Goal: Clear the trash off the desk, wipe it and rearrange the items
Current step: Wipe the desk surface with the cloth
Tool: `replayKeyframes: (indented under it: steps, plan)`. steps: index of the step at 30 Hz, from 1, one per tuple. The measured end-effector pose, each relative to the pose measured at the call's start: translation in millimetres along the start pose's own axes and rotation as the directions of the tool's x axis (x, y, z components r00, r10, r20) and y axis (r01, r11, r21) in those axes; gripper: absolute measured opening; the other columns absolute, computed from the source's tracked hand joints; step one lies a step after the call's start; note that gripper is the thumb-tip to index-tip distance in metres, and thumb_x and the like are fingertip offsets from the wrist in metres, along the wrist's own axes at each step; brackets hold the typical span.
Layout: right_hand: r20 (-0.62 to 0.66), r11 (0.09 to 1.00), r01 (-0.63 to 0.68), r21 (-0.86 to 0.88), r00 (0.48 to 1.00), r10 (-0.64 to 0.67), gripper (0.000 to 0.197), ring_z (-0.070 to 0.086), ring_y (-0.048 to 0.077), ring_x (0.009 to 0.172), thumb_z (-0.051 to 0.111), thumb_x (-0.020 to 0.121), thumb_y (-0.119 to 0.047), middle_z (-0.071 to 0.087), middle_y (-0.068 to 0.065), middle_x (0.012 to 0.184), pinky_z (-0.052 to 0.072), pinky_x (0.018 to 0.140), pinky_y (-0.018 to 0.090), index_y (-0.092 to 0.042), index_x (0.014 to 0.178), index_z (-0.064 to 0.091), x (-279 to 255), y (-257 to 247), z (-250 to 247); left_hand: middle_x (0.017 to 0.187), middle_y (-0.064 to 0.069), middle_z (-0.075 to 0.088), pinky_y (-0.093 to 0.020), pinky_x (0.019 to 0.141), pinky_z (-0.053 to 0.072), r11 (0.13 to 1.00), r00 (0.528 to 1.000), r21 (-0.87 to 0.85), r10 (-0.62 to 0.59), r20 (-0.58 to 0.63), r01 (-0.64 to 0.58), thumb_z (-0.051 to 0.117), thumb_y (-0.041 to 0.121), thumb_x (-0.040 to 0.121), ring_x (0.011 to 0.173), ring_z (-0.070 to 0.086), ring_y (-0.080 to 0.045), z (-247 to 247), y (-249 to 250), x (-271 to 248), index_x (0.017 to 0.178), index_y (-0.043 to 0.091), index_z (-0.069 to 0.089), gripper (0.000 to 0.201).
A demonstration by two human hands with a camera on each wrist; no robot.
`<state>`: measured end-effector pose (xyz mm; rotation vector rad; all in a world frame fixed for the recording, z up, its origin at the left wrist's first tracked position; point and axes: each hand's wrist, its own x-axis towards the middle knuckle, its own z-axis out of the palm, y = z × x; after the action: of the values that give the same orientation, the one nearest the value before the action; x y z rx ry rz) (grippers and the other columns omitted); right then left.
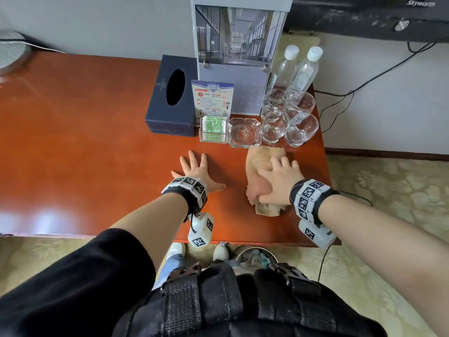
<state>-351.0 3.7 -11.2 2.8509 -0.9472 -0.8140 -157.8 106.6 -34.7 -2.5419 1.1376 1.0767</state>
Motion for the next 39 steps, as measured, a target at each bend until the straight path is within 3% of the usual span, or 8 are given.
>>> replayKeyframes:
  steps: [6, 11, 18, 25, 31, 34, 39]
  plan:
    - [0.029, 0.969, -0.192, 0.153, 0.981, 0.189, 0.072, 0.033, 0.033, 0.12, 0.051, 0.071, -0.07, 0.034, 0.014, 0.132, 0.034, 0.094, 0.046, -0.03, 0.13, 0.039, -9.0, -1.9, 9.9, 0.155, -0.005, -0.024, -0.063, 0.112, 0.003, 0.999, 0.999, 0.034, 0.024, -0.029, -0.023, 0.059, 0.07, 0.073, 0.144, -0.018, -0.031, 11.0, 9.4, -2.7, 0.15, 0.025, -0.013, 0.115]
    - [0.061, 0.947, -0.244, 0.211, 0.97, 0.237, 0.073, 0.032, 0.033, 0.12, 0.048, 0.074, -0.07, 0.033, 0.016, 0.131, 0.034, 0.095, 0.048, -0.029, 0.133, 0.036, -19.4, -12.1, 14.1, 0.156, -0.004, -0.023, -0.064, 0.112, 0.003, 0.997, 0.998, 0.057, 0.046, -0.052, -0.043, 0.057, 0.072, 0.073, 0.144, -0.017, -0.03, 18.7, 9.3, -6.1, 0.15, 0.025, -0.011, 0.113]
    - [0.031, 0.988, -0.089, 0.127, 0.996, 0.086, 0.067, 0.033, 0.032, 0.117, 0.046, 0.074, -0.071, 0.036, 0.012, 0.125, 0.033, 0.096, 0.049, -0.03, 0.127, 0.042, -48.8, -30.3, 25.4, 0.156, -0.006, -0.023, -0.061, 0.114, 0.003, 0.995, 0.997, 0.071, 0.077, -0.021, -0.075, 0.06, 0.067, 0.075, 0.144, -0.017, -0.03, 16.8, 16.4, -8.3, 0.15, 0.021, -0.01, 0.113]
    - [0.06, 0.998, 0.056, 0.022, 0.997, -0.057, 0.066, 0.027, 0.034, 0.124, 0.049, 0.073, -0.065, 0.034, 0.013, 0.133, 0.027, 0.1, 0.05, -0.028, 0.127, 0.043, -83.4, -30.3, 36.8, 0.154, -0.011, -0.025, -0.059, 0.114, 0.001, 0.976, 0.985, 0.137, 0.169, 0.01, -0.169, 0.063, 0.068, 0.071, 0.143, -0.019, -0.031, 20.7, 34.2, -9.8, 0.15, 0.021, -0.012, 0.118]
    - [0.108, 0.982, 0.159, -0.103, 0.983, -0.148, 0.064, 0.014, 0.042, 0.138, 0.055, 0.074, -0.05, 0.016, 0.022, 0.152, 0.011, 0.111, 0.056, -0.027, 0.133, 0.041, -96.8, -11.1, 45.8, 0.154, -0.016, -0.024, -0.057, 0.115, 0.001, 0.972, 0.984, 0.159, 0.175, -0.002, -0.173, 0.065, 0.069, 0.069, 0.144, -0.02, -0.03, 20.1, 47.7, -3.5, 0.15, 0.02, -0.013, 0.122]
    - [0.139, 0.968, 0.219, -0.126, 0.97, -0.201, 0.068, 0.003, 0.039, 0.143, 0.056, 0.074, -0.045, 0.005, 0.019, 0.156, 0.0, 0.113, 0.057, -0.029, 0.137, 0.036, -94.7, 6.2, 47.9, 0.154, -0.016, -0.025, -0.057, 0.114, 0.001, 0.976, 0.986, 0.142, 0.164, 0.001, -0.163, 0.066, 0.068, 0.068, 0.143, -0.02, -0.029, 17.9, 55.1, 1.4, 0.15, 0.02, -0.014, 0.124]
    - [0.132, 0.952, 0.263, -0.155, 0.961, -0.244, 0.064, -0.001, 0.034, 0.145, 0.058, 0.077, -0.041, -0.001, 0.017, 0.158, 0.0, 0.114, 0.058, -0.03, 0.137, 0.038, -81.8, 31.9, 47.7, 0.153, -0.018, -0.025, -0.057, 0.115, 0.0, 0.978, 0.989, 0.149, 0.145, -0.002, -0.143, 0.066, 0.071, 0.066, 0.143, -0.02, -0.031, 15.5, 67.0, 9.0, 0.149, 0.019, -0.016, 0.128]
